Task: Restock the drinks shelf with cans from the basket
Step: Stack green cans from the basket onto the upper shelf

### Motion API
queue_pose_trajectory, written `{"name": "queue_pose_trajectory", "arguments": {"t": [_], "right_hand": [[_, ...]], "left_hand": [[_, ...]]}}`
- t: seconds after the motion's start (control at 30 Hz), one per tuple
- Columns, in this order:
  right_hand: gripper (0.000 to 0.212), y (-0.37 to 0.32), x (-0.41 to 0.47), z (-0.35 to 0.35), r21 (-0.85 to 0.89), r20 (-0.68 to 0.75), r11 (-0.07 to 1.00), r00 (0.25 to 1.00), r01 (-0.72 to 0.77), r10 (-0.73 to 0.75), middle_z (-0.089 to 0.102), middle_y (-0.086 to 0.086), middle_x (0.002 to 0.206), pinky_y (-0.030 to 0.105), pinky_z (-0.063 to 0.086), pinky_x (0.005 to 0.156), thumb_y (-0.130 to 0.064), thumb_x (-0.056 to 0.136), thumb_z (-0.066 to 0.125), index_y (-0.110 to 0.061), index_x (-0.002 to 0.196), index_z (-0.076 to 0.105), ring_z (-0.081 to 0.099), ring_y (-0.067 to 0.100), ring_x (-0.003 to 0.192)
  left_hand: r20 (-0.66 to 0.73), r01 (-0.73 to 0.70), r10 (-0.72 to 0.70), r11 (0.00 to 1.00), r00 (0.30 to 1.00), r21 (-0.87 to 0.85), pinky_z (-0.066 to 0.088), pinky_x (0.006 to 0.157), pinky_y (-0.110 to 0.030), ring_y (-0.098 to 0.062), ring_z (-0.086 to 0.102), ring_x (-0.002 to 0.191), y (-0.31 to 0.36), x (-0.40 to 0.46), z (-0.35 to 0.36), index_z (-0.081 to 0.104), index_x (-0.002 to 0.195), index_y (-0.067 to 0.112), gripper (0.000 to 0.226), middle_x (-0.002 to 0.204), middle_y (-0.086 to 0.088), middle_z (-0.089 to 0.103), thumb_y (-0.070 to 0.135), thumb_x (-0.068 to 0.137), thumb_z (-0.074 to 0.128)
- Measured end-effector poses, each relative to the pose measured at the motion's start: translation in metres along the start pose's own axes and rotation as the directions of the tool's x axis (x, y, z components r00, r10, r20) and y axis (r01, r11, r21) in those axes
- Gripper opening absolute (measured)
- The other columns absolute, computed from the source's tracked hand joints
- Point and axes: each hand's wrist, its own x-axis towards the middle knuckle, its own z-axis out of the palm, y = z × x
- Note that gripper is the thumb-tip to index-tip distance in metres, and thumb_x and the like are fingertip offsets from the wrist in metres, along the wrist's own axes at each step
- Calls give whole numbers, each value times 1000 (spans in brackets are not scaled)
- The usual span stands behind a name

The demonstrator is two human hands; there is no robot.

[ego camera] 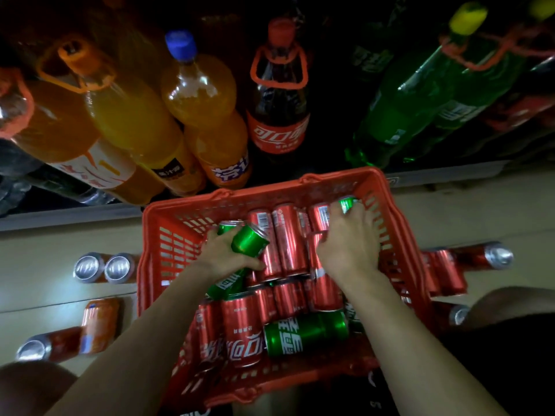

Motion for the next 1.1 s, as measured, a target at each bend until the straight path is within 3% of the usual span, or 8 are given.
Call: {"name": "queue_pose_trajectory", "arguments": {"t": [0.1,0.23,0.37,0.53,0.7,0.87,0.97,1.1], "right_hand": [[63,21,-5,7,-32,199,983,963,-179,182,33,22,149,53,29,118,-23,89,67,-16,144,39,28,42,142],[71,33,-4,31,-5,452,944,841,-329,295,16,20,155,56,33,117,-34,92,67,-18,151,30,26,41,143],[63,41,2,30,95,518,927,813,-362,265,12,21,155,43,40,116,-18,93,63,-15,149,35,42,40,135],[61,43,5,11,109,518,933,820,-344,243,56,14,127,36,53,88,-5,69,81,-14,122,53,58,34,116],[36,41,2,-21,350,380,909,921,-226,83,55,-5,89,24,39,58,-1,83,72,-17,109,54,53,10,75],[48,24,13,-50,594,222,792,975,-145,12,63,-8,91,27,46,68,-17,68,88,-20,106,60,64,17,86],[30,14,15,-46,762,234,631,971,-145,-59,71,-13,90,23,48,67,-26,70,90,-28,89,68,68,8,85],[23,2,4,-12,914,228,372,962,-159,-148,77,-11,96,25,52,81,-23,78,86,-29,97,74,72,1,91]], "left_hand": [[-18,25,-22,988,1000,154,27,124,-56,-45,15,153,1,2,4,34,160,37,114,169,-15,4,53,63,91],[7,20,-22,981,1000,193,28,123,-59,-48,26,149,4,2,-4,25,162,39,121,165,-19,13,64,61,86],[5,-47,47,966,999,254,31,121,-47,-41,34,144,9,-6,-3,27,163,32,111,158,-19,25,58,72,85],[-50,-120,132,975,990,188,28,124,-49,-41,31,146,6,-19,0,40,158,30,104,161,-14,18,48,70,91],[-140,-305,315,948,939,92,38,117,-39,-20,38,128,12,-23,1,60,139,31,81,147,3,27,39,67,95],[-103,-266,272,961,957,71,43,114,-54,-32,38,138,26,-21,2,56,143,34,99,159,0,24,64,54,85],[-118,-277,273,961,955,-19,46,109,-48,-29,45,128,28,-22,1,65,118,45,76,145,0,37,67,47,80],[-152,-335,314,931,937,-143,47,90,-28,-20,55,116,34,-27,-2,69,107,43,65,126,1,53,61,46,83]]}}
